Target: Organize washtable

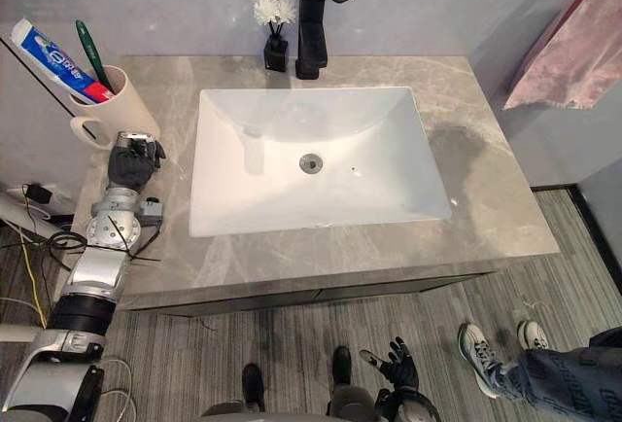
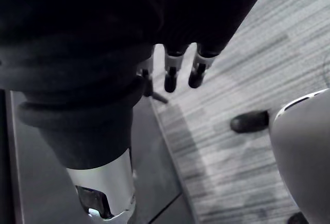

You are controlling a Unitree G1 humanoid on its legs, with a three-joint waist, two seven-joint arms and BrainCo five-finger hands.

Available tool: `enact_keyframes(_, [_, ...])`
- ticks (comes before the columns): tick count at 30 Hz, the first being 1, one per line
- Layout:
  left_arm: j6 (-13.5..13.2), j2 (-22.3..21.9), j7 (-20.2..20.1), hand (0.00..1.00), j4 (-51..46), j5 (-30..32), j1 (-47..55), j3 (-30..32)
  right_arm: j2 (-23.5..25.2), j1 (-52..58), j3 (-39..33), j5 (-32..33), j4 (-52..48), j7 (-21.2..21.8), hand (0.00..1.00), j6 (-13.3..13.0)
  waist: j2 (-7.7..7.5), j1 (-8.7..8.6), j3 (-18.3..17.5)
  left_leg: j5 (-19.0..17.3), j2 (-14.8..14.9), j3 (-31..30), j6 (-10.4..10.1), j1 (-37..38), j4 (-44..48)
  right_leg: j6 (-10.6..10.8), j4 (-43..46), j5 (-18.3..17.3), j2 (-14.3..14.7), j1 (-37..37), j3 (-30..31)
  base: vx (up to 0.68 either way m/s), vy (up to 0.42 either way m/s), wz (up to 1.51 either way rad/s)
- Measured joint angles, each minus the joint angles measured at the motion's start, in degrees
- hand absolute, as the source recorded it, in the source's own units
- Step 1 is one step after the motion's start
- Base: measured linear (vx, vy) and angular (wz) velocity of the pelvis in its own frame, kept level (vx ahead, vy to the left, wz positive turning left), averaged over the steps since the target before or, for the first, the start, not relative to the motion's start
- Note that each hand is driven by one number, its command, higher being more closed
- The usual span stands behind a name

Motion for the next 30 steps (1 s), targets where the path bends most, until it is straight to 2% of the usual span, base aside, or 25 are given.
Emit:
enact_keyframes(4, [-0.2, -5.3, 0.0, 1.00, -7.9, -3.2, 5.1, -2.8, 0.0, -0.7, 0.1, 0.0, 1.1, 0.0, 0.00, 0.1, 0.02, 0.24, 0.0, 0.0, 0.0, -1.7, 0.0, 0.7, 0.0, 0.0, 0.0, 0.0, 0.0, 1.6, -2.6, -0.01, -0.025, 0.17])
enact_keyframes(7, [-0.6, -6.1, 0.0, 1.00, -11.0, -4.4, 6.4, -4.1, 0.0, -1.6, 0.3, 0.0, 1.7, 0.1, 0.00, 0.1, 0.06, 0.73, 0.0, 0.2, 0.0, -2.2, 0.2, 1.0, 0.0, 0.0, 0.0, 0.0, 0.0, 2.2, -3.8, -0.04, -0.025, 0.13])
enact_keyframes(10, [-1.2, -7.6, 0.0, 1.00, -15.9, -5.8, 7.0, -3.9, -0.3, -2.1, 0.7, 0.1, 2.1, 0.1, 0.00, 0.1, 0.18, 1.93, -0.1, 0.3, 0.0, -3.1, 0.4, 1.0, 0.0, 0.0, 0.0, 0.0, -0.2, 2.6, -4.2, -0.05, -0.026, 0.16])
enact_keyframes(13, [-3.1, -9.8, -0.2, 1.00, -22.9, -6.9, 10.0, -3.9, -1.0, -2.6, 1.4, 0.1, 4.2, 0.1, 0.00, 0.1, 0.73, 2.07, -0.1, 0.8, -0.2, -5.3, 0.6, 0.4, 0.0, 0.1, 0.0, -0.1, -0.7, 3.3, -5.9, -0.03, -0.016, 0.34])
enact_keyframes(15, [-3.6, -11.6, -0.2, 1.00, -25.6, -8.1, 12.0, -3.4, -1.1, -2.6, 1.4, 0.2, 5.5, 0.1, 0.00, 0.2, 1.14, 2.86, -0.2, 0.9, -0.5, -6.7, 0.7, 0.4, 0.4, 0.2, 0.0, -0.2, -1.0, 4.2, -7.5, -0.01, 0.011, 0.38])
enact_keyframes(19, [-5.3, -14.6, 0.3, 1.00, -30.5, -9.2, 18.1, 2.5, -1.1, -2.7, 1.6, 0.7, 6.6, 0.1, 0.00, 0.2, 1.78, 5.04, -0.6, 0.9, -1.4, -8.4, 0.7, -0.3, 1.7, 0.8, 0.0, -0.6, -1.9, 5.5, -9.3, -0.02, 0.014, 0.33])
enact_keyframes(22, [-5.8, -16.7, 1.1, 1.00, -31.7, -10.9, 24.8, 8.1, -0.9, -2.6, 1.6, 1.2, 6.6, 0.1, 0.00, 0.2, 2.31, 5.47, -1.0, 0.9, -1.4, -9.6, 0.6, 0.1, 2.0, 0.7, 0.0, -0.7, -1.9, 6.8, -11.2, -0.03, -0.009, 0.26])
enact_keyframes(24, [-5.7, -18.0, 1.1, 1.00, -31.7, -12.0, 28.8, 11.4, -0.6, -2.5, 1.6, 1.3, 6.6, 0.0, 0.00, 0.2, 2.39, 6.50, -1.2, 0.9, -1.4, -9.9, 0.7, 1.3, 1.5, 0.7, 0.0, -1.3, -1.9, 8.0, -12.0, -0.07, -0.028, 0.16])
enact_keyframes(28, [-5.5, -21.7, 0.9, 1.00, -27.2, -15.5, 36.2, 16.9, 0.0, -2.0, 1.7, 1.3, 6.3, -0.2, 0.00, 0.4, 3.41, 7.04, -4.0, 0.8, -0.8, -10.3, 0.4, 2.0, -0.2, 1.0, 2.6, -3.9, -2.2, 8.8, -15.2, -0.04, -0.030, 0.34])
enact_keyframes(30, [-5.4, -23.0, 0.9, 1.00, -21.6, -16.2, 37.0, 17.4, -0.1, -1.6, 2.8, 1.3, 6.1, -0.5, 0.00, 0.7, 3.65, 8.50, -4.5, 1.2, -0.4, -9.7, 0.3, 2.6, 0.1, 1.0, 2.5, -4.0, -2.1, 9.7, -15.5, 0.04, -0.024, 0.10])
